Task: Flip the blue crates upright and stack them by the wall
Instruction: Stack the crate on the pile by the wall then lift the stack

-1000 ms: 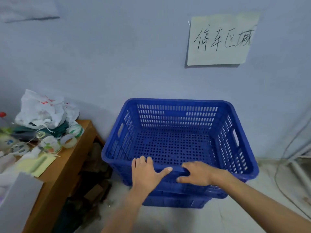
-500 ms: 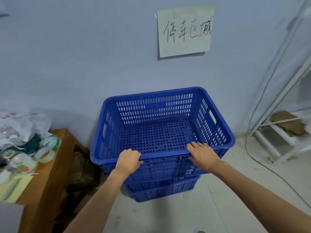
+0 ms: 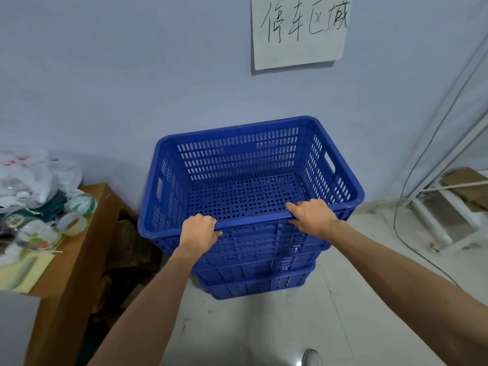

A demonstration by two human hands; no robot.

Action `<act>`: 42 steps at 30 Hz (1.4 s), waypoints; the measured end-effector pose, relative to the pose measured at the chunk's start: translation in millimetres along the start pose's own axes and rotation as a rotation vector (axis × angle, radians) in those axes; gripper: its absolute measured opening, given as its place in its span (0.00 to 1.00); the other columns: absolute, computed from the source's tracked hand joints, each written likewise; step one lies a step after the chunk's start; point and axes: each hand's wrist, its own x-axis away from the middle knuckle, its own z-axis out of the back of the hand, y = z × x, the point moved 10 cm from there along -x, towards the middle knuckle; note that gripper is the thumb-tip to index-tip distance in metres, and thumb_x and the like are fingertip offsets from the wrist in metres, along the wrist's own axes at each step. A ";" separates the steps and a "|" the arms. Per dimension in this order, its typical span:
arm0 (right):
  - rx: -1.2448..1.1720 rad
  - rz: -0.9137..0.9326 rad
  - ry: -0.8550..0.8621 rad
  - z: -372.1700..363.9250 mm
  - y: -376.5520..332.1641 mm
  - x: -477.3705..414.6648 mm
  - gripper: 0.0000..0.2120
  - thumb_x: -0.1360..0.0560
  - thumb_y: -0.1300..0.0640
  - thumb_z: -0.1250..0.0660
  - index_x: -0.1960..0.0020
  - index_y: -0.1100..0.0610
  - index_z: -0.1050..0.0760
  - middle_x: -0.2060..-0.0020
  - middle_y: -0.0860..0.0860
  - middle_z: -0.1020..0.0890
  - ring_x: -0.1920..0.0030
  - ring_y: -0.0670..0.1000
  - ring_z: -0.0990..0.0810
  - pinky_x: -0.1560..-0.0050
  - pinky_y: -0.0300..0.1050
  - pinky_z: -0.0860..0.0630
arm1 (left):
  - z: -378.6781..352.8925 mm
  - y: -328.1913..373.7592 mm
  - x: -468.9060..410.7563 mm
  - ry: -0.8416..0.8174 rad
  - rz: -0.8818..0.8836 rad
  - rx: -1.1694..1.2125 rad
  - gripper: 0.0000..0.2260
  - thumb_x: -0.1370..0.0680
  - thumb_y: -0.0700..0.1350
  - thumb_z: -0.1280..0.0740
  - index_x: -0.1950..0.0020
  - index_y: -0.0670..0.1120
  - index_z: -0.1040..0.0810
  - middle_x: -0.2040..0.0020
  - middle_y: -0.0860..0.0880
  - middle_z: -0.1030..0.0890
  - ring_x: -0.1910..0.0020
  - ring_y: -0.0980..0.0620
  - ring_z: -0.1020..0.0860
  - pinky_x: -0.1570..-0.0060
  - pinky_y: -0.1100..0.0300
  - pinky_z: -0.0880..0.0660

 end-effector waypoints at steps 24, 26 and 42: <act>-0.016 -0.032 0.037 -17.9 5.5 -14.3 0.15 0.21 0.45 0.38 0.43 0.54 0.34 0.67 0.49 0.31 0.76 0.50 0.37 0.75 0.44 0.42 | -4.4 1.0 -2.9 -0.030 0.179 0.051 0.14 0.22 0.57 0.34 0.58 0.47 0.23 0.65 0.49 0.21 0.65 0.48 0.22 0.54 0.53 0.26; -0.014 -0.026 0.020 -18.4 5.5 -15.2 0.15 0.20 0.45 0.39 0.42 0.54 0.34 0.65 0.49 0.31 0.75 0.51 0.36 0.74 0.45 0.40 | -3.7 4.2 -1.3 -0.020 0.245 0.079 0.14 0.22 0.55 0.33 0.61 0.47 0.27 0.67 0.49 0.24 0.61 0.47 0.21 0.45 0.51 0.27; -0.021 -0.081 -0.040 -15.7 4.6 -16.5 0.16 0.20 0.45 0.38 0.40 0.54 0.34 0.60 0.52 0.24 0.70 0.54 0.29 0.71 0.46 0.35 | -5.7 5.5 -0.5 0.074 0.257 0.147 0.11 0.24 0.52 0.31 0.47 0.47 0.25 0.48 0.47 0.21 0.44 0.44 0.24 0.36 0.46 0.33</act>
